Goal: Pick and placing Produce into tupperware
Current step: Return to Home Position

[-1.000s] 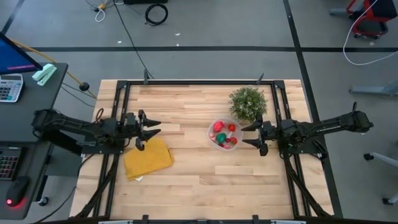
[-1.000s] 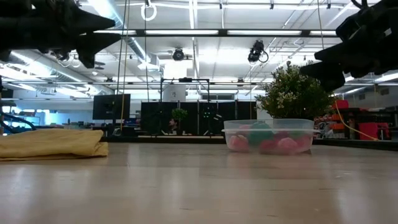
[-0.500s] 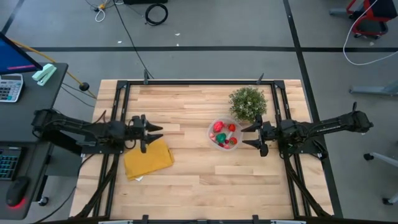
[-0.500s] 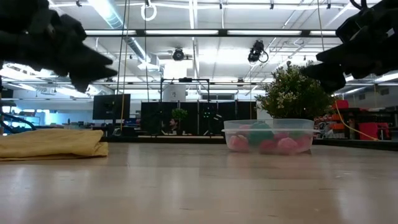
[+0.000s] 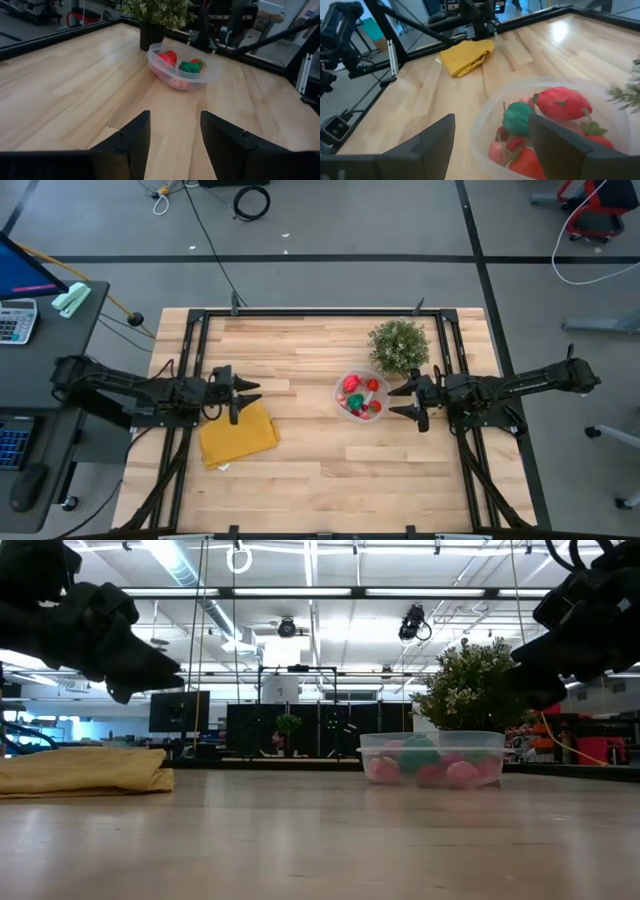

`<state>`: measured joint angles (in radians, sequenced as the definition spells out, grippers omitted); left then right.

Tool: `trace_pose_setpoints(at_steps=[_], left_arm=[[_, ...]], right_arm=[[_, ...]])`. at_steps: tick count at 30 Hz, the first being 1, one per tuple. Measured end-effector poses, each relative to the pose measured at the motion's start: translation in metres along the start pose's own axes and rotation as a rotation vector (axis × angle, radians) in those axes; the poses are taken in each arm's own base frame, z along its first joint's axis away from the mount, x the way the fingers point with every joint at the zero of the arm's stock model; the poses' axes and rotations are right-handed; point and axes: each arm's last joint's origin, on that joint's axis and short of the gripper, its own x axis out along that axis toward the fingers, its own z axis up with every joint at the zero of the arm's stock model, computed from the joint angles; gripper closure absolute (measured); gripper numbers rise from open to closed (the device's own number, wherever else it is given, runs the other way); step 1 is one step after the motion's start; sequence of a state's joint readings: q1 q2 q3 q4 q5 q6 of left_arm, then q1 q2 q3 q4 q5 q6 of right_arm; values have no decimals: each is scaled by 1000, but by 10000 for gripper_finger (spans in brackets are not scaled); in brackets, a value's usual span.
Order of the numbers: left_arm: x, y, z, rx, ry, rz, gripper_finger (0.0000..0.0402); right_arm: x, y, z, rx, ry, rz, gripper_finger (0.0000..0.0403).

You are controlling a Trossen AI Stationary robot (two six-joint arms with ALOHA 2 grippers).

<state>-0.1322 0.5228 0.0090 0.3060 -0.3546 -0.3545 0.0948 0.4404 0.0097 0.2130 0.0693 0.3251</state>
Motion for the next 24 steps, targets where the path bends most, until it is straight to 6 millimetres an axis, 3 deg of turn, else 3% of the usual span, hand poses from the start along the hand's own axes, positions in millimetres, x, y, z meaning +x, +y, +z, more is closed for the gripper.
trace_pose_setpoints(at_steps=[4,11,24], left_arm=[[0,0,-1,29,11,-2,218],[0,0,-4,225,36,-6,216],[0,0,-4,198,35,-6,222]], right_arm=[[0,1,4,15,-5,-4,144],[0,2,7,15,-15,-3,144],[0,2,7,15,-14,-5,144]])
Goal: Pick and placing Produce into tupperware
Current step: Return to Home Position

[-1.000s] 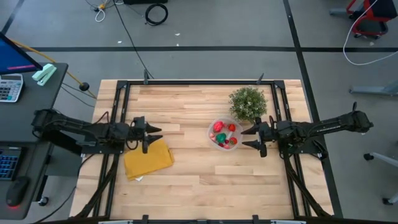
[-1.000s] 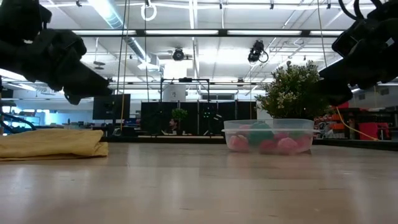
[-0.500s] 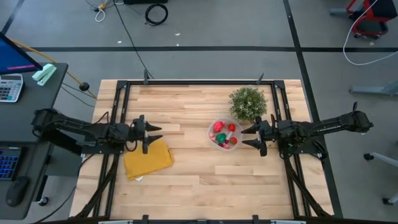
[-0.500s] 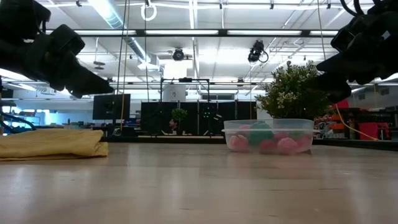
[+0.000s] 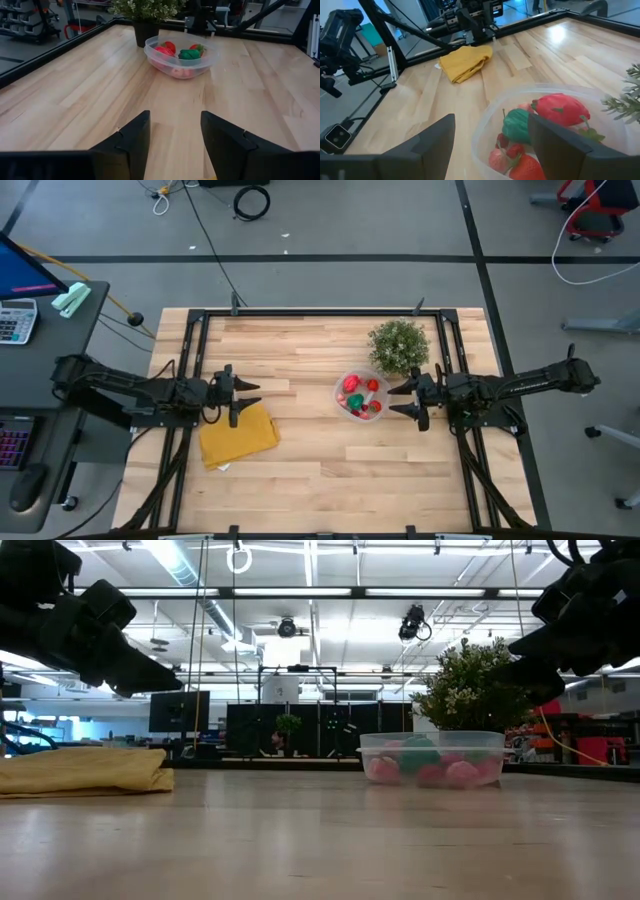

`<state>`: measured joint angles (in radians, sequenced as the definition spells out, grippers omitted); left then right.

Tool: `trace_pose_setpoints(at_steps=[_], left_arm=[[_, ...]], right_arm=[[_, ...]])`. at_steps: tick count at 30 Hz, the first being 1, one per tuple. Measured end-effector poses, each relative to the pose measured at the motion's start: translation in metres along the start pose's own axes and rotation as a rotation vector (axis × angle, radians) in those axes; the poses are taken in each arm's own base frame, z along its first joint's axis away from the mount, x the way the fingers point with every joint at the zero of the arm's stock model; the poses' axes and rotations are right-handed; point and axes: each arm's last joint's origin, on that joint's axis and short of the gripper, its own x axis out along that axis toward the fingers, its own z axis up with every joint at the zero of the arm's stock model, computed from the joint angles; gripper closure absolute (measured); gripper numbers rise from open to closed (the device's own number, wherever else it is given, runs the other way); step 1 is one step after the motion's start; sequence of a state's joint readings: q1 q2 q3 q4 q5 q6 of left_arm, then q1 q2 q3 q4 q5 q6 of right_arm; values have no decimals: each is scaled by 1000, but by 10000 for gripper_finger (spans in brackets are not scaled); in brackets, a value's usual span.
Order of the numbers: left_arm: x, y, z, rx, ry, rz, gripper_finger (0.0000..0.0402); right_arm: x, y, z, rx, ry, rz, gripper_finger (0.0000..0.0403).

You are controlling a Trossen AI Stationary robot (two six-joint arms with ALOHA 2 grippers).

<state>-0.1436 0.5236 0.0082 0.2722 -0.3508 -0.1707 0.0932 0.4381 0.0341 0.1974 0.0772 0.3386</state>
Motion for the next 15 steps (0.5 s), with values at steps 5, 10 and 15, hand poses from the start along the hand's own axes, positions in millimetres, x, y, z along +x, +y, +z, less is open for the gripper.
trace_pose_setpoints(at_steps=[5,10,15], left_arm=[[0,0,0,-1,-1,0,222],[-3,1,4,-17,-45,-4,219],[-9,1,13,-48,-129,-18,221]], right_arm=[[0,-1,-3,-1,10,-2,144],[-2,-4,-10,-5,49,-13,144],[-4,-6,-16,-10,110,-34,144]])
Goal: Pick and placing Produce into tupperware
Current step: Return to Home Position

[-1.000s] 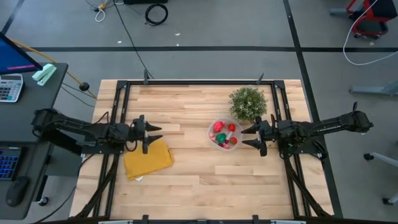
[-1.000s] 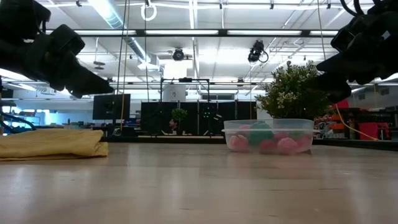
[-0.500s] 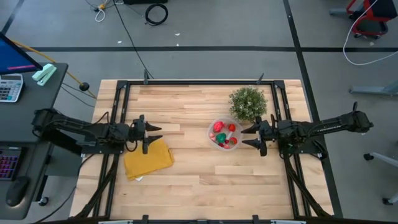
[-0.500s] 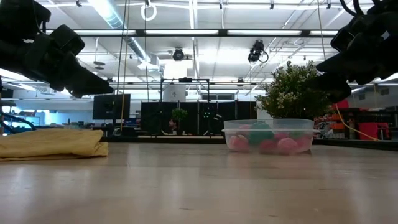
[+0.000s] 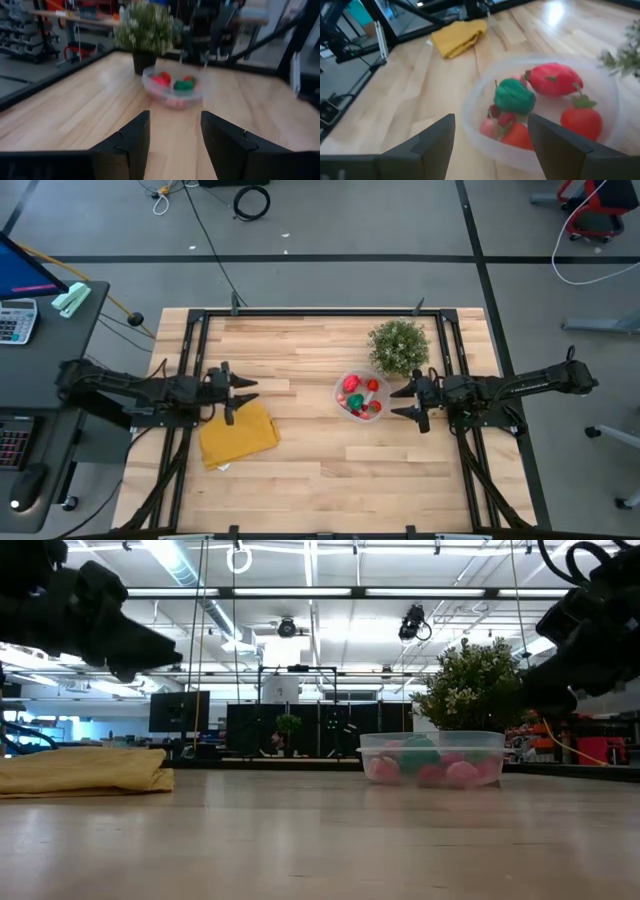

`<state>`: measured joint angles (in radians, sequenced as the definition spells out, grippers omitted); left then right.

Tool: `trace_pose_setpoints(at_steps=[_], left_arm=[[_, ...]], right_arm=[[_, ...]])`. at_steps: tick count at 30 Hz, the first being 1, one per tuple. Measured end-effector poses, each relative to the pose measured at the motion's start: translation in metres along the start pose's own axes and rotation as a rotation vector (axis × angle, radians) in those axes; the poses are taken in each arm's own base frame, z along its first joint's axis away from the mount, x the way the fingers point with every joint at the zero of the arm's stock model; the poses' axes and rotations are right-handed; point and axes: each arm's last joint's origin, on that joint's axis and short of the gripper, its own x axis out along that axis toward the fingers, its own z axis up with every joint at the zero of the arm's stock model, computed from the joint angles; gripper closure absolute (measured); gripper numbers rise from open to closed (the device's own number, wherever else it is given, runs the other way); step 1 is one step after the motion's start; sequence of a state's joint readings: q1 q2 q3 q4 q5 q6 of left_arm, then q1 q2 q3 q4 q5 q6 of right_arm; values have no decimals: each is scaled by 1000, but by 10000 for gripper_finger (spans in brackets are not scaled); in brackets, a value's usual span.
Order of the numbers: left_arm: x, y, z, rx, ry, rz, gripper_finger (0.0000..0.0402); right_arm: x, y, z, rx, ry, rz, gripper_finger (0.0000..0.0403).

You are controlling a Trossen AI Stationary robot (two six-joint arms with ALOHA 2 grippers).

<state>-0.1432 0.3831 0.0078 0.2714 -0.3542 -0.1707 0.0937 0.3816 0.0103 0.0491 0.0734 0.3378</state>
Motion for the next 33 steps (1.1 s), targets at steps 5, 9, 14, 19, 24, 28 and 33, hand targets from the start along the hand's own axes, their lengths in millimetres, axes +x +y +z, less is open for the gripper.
trace_pose_setpoints(at_steps=[5,9,14,19,24,28,33], left_arm=[[-7,1,10,-38,-103,-18,225],[-14,2,18,-71,-189,-33,222],[-25,4,28,-115,-306,-53,218],[-30,5,35,-148,-393,-67,223],[-30,5,35,-147,-390,-67,224],[-29,5,33,-140,-372,-64,219],[-29,5,33,-140,-373,-64,220]], right_arm=[[0,0,-1,-1,10,-4,144],[0,0,-1,-1,12,-4,144],[0,0,-1,-1,15,-5,144],[0,-1,-2,-1,17,-6,144],[0,-1,-2,-1,21,-7,144],[1,-1,-2,-1,23,-8,144],[1,-1,-3,-2,30,-10,144]])
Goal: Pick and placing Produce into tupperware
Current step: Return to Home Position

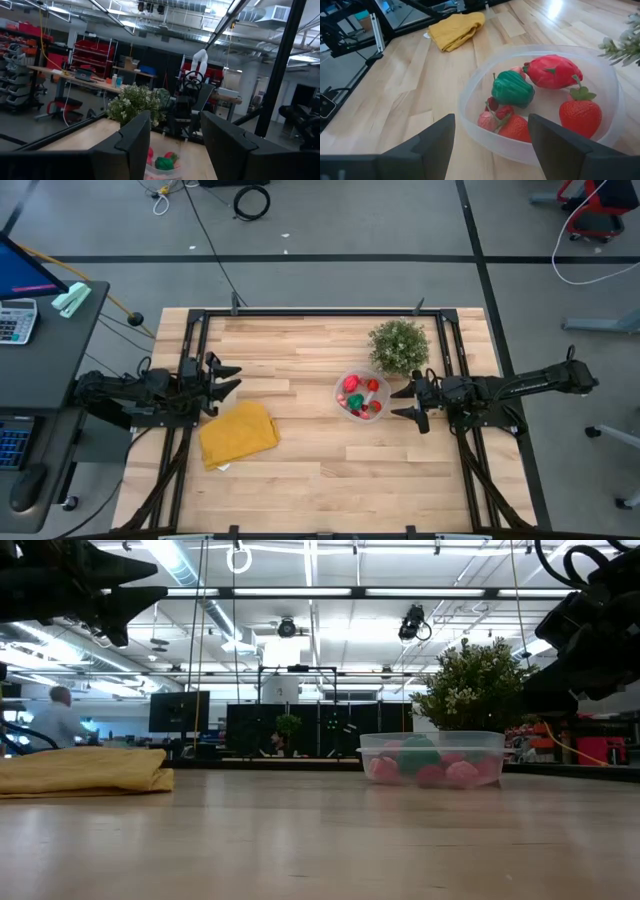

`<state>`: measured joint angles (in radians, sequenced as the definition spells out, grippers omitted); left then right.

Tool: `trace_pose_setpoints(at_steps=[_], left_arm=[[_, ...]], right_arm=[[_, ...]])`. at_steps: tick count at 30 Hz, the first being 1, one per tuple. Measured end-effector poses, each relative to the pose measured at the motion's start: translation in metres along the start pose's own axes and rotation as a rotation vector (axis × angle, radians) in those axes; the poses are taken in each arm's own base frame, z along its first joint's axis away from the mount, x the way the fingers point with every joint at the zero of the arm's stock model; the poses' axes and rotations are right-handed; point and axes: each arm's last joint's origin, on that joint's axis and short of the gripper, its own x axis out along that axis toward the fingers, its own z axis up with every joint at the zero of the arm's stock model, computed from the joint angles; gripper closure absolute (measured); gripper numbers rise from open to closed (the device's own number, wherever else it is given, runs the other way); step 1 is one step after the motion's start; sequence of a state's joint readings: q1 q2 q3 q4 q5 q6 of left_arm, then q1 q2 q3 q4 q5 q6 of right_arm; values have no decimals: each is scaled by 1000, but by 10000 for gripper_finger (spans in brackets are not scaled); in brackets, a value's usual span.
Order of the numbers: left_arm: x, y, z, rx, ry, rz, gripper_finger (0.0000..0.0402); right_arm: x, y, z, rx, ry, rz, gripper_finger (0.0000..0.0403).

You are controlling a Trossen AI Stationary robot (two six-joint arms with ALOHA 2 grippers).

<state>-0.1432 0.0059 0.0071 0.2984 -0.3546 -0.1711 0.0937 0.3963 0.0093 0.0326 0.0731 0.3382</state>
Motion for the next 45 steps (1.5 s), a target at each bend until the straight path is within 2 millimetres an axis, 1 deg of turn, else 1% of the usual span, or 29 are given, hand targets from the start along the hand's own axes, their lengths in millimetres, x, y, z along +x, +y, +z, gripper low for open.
trace_pose_setpoints(at_steps=[4,9,14,21,30,37,45], left_arm=[[0,0,-2,7,19,3,225],[0,0,-3,12,32,5,221],[0,1,-4,16,41,7,219],[1,3,-6,31,62,33,225],[1,5,-9,45,83,55,218],[1,5,-9,45,83,55,225],[1,5,-9,45,82,55,219]], right_arm=[[1,-1,-2,-2,23,-8,144],[3,-1,-4,-4,52,-18,144],[3,-1,-4,-4,52,-18,144],[3,-1,-3,-4,56,-22,144],[3,0,-2,-4,52,-21,144],[3,0,-1,-4,49,-20,144],[3,-1,0,-3,40,-40,144]])
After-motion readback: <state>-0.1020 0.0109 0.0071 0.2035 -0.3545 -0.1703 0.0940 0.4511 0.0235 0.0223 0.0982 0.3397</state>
